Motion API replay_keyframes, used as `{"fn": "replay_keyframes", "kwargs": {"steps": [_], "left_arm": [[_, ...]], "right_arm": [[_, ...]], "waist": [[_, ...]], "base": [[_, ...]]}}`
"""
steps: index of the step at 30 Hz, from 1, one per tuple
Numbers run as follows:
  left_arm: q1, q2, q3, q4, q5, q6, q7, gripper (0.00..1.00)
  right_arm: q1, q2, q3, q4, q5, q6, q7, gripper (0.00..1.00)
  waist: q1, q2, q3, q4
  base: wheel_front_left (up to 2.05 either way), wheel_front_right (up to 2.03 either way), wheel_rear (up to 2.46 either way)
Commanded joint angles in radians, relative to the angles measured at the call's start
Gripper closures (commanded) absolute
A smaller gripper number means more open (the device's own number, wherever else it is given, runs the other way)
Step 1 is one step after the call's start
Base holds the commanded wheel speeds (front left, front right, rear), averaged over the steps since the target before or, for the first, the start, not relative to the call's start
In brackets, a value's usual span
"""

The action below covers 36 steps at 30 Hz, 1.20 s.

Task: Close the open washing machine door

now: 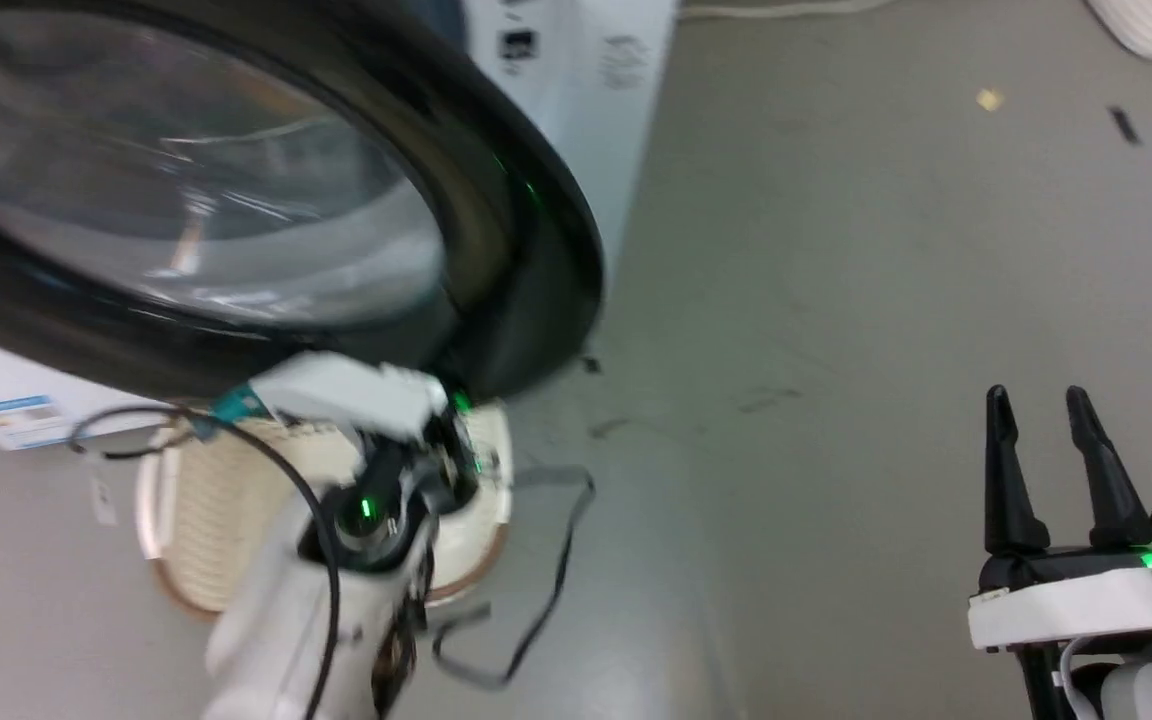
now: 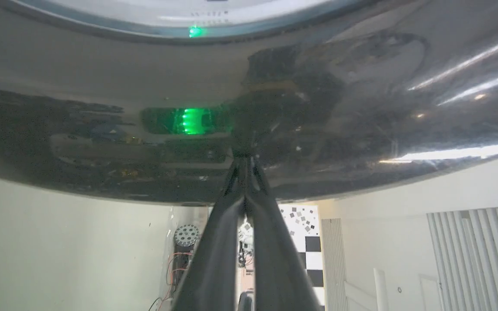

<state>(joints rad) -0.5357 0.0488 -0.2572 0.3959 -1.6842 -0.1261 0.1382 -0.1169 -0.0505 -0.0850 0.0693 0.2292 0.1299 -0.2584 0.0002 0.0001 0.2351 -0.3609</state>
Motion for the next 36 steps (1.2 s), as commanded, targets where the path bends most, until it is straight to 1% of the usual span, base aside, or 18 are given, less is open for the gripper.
{"fn": "replay_keyframes", "kwargs": {"steps": [1,5,7,10,13,16,19,20,21,23,25,28,31,33,36], "left_arm": [[-0.031,0.001,0.01,0.016,-0.002,-0.004,-0.029,1.0],[-0.116,0.001,0.022,0.07,-0.017,-0.005,-0.126,1.0],[-0.138,0.001,0.021,0.079,-0.016,-0.005,-0.145,1.0],[-0.135,0.001,0.015,0.077,-0.013,-0.005,-0.147,1.0],[-0.093,0.002,-0.006,0.039,0.017,-0.005,-0.12,1.0],[-0.008,0.005,-0.041,-0.024,0.049,-0.005,-0.075,1.0],[0.086,0.026,-0.083,-0.093,0.116,-0.005,-0.077,1.0],[0.117,0.036,-0.098,-0.113,0.141,-0.005,-0.092,0.36],[0.147,0.046,-0.111,-0.129,0.166,-0.005,-0.112,0.0],[0.199,0.08,-0.144,-0.157,0.228,-0.005,-0.162,0.0],[0.241,0.127,-0.187,-0.178,0.306,-0.005,-0.233,0.0],[0.279,0.206,-0.263,-0.176,0.453,-0.005,-0.356,0.0],[0.293,0.243,-0.285,-0.135,0.605,-0.005,-0.397,0.0],[0.301,0.23,-0.202,-0.129,0.757,-0.005,-0.399,0.0],[0.347,0.178,-0.071,-0.164,1.014,0.007,-0.399,0.0]], "right_arm": [[-0.014,0.0,0.007,0.004,0.007,0.001,-0.003,0.0],[-0.016,0.0,0.016,0.008,0.017,0.001,-0.003,0.0],[-0.018,0.0,0.019,0.01,0.021,0.001,-0.003,0.0],[-0.018,0.0,0.02,0.006,0.022,0.001,-0.003,0.0],[-0.01,0.0,0.018,0.006,0.012,0.001,-0.003,0.0],[0.004,0.0,0.017,0.004,-0.004,0.001,-0.003,0.0],[0.024,0.0,0.013,-0.002,-0.02,0.001,-0.003,0.0],[0.032,0.0,0.012,-0.005,-0.026,0.001,-0.003,0.0],[0.04,0.0,0.012,-0.008,-0.032,0.001,-0.003,0.0],[0.057,0.0,0.013,-0.012,-0.045,0.001,-0.003,0.0],[0.074,0.0,0.015,-0.015,-0.054,0.001,-0.003,0.0],[0.103,0.0,0.011,-0.018,-0.056,0.001,-0.003,0.0],[0.133,0.0,0.0,-0.025,-0.05,0.001,-0.003,0.0],[0.146,0.0,-0.002,-0.031,-0.052,0.001,-0.003,0.0],[0.156,0.0,0.012,-0.041,-0.058,0.001,-0.003,0.0]], "waist": [[-0.0002,-0.0001,0.043,-0.051],[-0.0002,-0.0001,0.052,-0.063],[-0.0002,-0.0001,0.051,-0.061],[-0.0002,-0.0001,0.039,-0.039],[-0.0002,-0.0001,0.012,-0.001],[-0.0002,-0.0001,-0.028,0.047],[-0.0002,-0.0001,-0.072,0.106],[-0.0002,-0.0001,-0.087,0.125],[-0.0002,-0.0001,-0.103,0.145],[-0.0002,-0.0001,-0.134,0.184],[-0.0002,-0.0001,-0.162,0.219],[-0.0002,-0.0001,-0.205,0.275],[-0.0002,-0.0001,-0.229,0.329],[-0.0002,-0.0001,-0.239,0.357],[-0.0002,-0.0001,-0.247,0.384]], "base": [[0.0,0.0,0.0],[0.0,0.0,0.0],[0.0,0.0,0.0],[0.0,0.0,0.0],[0.0,0.0,0.0],[0.0,0.0,0.0],[0.0,0.0,0.0],[0.0,0.0,0.0],[0.0,0.0,0.0],[0.0,0.0,0.0],[0.0,0.0,0.0],[0.0,0.0,0.0],[0.0,0.0,0.0],[0.0,0.0,0.0],[0.0,0.0,0.0]]}}
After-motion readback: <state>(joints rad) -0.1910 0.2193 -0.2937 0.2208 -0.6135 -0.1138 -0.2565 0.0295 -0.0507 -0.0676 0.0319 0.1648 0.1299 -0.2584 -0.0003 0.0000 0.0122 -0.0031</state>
